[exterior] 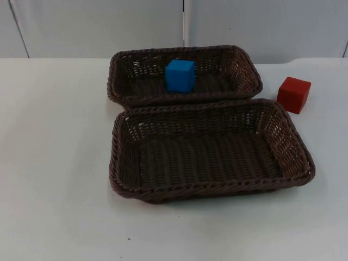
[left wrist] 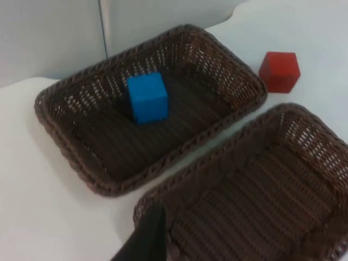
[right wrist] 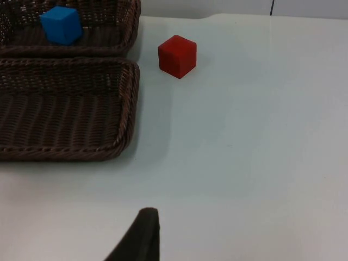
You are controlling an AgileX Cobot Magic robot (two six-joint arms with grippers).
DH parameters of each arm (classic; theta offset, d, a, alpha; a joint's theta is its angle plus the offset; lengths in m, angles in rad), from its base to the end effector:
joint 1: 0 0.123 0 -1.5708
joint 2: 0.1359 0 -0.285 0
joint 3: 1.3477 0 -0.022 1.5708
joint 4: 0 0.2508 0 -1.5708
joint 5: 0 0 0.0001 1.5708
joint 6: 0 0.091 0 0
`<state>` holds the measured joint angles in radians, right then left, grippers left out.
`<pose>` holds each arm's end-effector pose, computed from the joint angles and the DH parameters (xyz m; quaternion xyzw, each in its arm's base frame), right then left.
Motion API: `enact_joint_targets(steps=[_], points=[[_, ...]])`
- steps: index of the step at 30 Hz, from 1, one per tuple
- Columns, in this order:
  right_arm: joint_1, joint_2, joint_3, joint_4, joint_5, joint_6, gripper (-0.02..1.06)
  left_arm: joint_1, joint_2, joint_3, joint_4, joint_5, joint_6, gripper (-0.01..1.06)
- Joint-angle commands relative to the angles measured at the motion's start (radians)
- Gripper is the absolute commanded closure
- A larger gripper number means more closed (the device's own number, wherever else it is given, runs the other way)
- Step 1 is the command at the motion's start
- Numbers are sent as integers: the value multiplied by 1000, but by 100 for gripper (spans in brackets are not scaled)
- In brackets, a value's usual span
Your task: Pick up one cube with the left hand and place it into the upper basket. Pick up one cube with the right hand and place it into the lower basket.
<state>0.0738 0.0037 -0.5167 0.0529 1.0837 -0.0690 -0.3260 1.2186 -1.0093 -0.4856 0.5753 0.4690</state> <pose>-0.0075 0.0037 0.2802 -0.0625 0.8532 0.0276 0.5170 0.2397 -0.1055 0.3398 0.2230 0.8603 -0.1740 0.4241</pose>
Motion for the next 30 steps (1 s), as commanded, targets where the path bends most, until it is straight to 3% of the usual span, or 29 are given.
enact_joint_targets(steps=[1, 16, 30], points=[[-9, -4, 2, -5, -4, -3, -1, 2, -66, 48, 7, -17, -3, 4], [-9, -4, 2, -2, -4, -3, -1, 2, -477, 295, 38, -38, -53, 4], [-9, -4, 2, 1, -4, -3, -1, 2, -589, 341, 38, 25, -66, 4]])
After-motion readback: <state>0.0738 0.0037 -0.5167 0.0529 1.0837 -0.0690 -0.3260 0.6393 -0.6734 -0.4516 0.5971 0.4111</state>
